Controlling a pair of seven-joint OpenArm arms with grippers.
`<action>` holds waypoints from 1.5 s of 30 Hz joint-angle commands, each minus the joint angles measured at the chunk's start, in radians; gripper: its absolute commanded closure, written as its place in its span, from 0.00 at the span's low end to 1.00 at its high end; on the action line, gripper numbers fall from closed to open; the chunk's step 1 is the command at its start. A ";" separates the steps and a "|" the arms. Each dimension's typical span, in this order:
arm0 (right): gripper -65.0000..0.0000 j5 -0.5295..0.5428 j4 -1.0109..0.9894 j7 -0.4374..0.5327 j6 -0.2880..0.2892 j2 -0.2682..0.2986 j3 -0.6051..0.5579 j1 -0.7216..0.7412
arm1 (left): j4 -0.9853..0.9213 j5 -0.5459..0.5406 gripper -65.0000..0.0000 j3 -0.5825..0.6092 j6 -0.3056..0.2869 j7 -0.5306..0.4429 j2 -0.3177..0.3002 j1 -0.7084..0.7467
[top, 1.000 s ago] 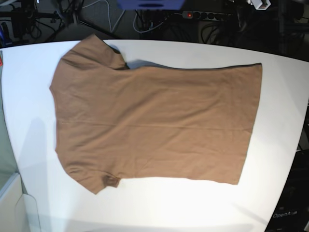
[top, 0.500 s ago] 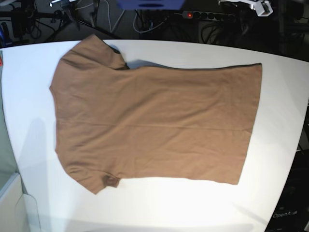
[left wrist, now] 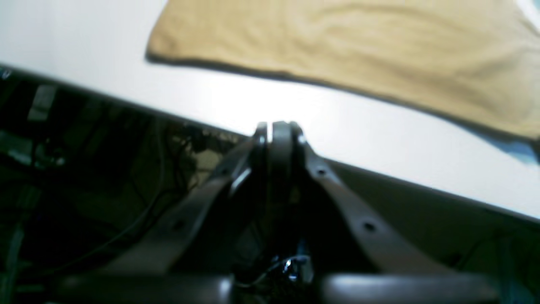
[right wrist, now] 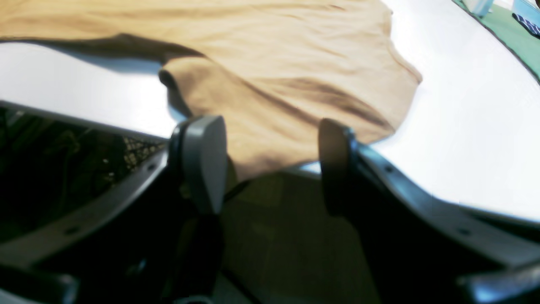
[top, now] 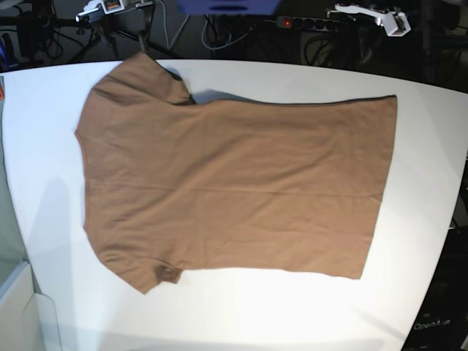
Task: Fold the T-shirt properly
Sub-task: 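Move both grippers down toward the shoulder corners of the shirt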
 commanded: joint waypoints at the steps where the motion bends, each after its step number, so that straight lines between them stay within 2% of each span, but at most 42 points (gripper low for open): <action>1: 0.47 -0.006 -0.006 0.029 -0.003 0.007 0.002 -0.005 | 0.014 0.002 0.98 -0.002 -0.005 -0.024 -0.007 0.019; 6: 0.47 -0.055 -0.046 0.041 -0.003 0.002 0.002 -0.005 | 0.013 0.002 0.98 -0.004 -0.005 -0.024 -0.007 0.019; 13: 0.47 -0.049 -0.048 0.041 -0.004 -0.001 0.003 0.004 | 0.013 0.002 0.98 -0.028 -0.005 -0.024 -0.007 0.013; 17: 0.47 -0.052 -0.054 0.033 -0.004 -0.024 0.005 0.026 | 0.013 0.002 0.98 -0.053 -0.005 -0.024 -0.005 0.014; 45: 0.47 -0.053 -0.109 0.030 -0.004 -0.021 0.009 0.081 | 0.013 0.000 0.98 -0.053 -0.005 -0.024 -0.005 0.008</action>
